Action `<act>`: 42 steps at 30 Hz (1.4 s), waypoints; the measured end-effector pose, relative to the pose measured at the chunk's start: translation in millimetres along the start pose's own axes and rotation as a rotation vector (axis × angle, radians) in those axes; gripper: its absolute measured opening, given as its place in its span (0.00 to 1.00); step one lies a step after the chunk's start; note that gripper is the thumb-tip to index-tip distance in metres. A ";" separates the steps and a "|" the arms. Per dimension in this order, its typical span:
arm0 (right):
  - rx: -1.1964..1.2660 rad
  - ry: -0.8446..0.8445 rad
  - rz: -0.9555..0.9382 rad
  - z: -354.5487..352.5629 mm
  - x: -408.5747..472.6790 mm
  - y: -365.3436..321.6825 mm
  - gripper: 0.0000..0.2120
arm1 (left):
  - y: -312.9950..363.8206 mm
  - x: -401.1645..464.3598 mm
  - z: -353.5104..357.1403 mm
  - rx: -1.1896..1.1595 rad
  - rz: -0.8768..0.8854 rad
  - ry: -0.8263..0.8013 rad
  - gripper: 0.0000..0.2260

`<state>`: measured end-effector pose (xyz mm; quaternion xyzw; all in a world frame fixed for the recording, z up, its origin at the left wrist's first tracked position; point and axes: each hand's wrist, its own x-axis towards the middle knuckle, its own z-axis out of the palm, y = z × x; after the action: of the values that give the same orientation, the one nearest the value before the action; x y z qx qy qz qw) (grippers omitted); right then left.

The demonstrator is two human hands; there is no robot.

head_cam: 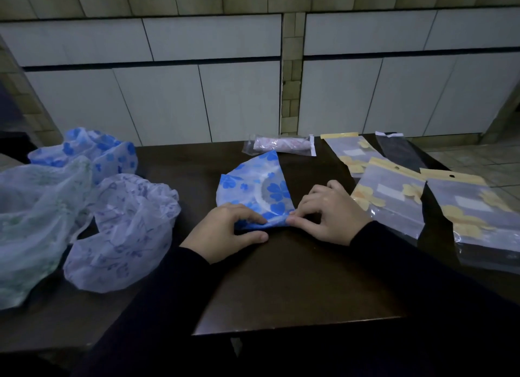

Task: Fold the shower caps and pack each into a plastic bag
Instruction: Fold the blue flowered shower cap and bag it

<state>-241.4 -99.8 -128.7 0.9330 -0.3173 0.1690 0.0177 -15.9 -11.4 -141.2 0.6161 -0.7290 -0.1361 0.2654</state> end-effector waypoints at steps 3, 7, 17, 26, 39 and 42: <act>0.043 0.023 0.030 0.0 -0.8 -0.2 0.17 | -2.5 1.5 3.5 -0.014 -0.004 0.064 0.06; 0.065 -0.002 0.055 1.1 0.0 1.6 0.19 | -5.1 2.9 8.7 -0.034 -0.022 0.117 0.06; 0.253 0.047 0.332 11.6 13.1 -10.1 0.16 | -4.8 7.5 5.6 0.101 -0.178 0.163 0.13; 0.290 0.074 0.439 15.2 12.5 -15.7 0.14 | -1.0 7.6 1.5 0.091 -0.235 0.204 0.12; 0.176 0.073 0.338 16.8 5.6 -20.8 0.09 | 5.7 4.2 7.1 0.312 -0.032 0.318 0.07; 0.174 0.076 0.207 15.8 6.0 -22.7 0.04 | 2.7 6.2 7.2 0.278 0.138 0.280 0.03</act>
<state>-218.6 -87.4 -139.9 0.8862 -0.3952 0.2319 -0.0689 -22.6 -17.8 -144.3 0.6082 -0.7374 0.0713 0.2850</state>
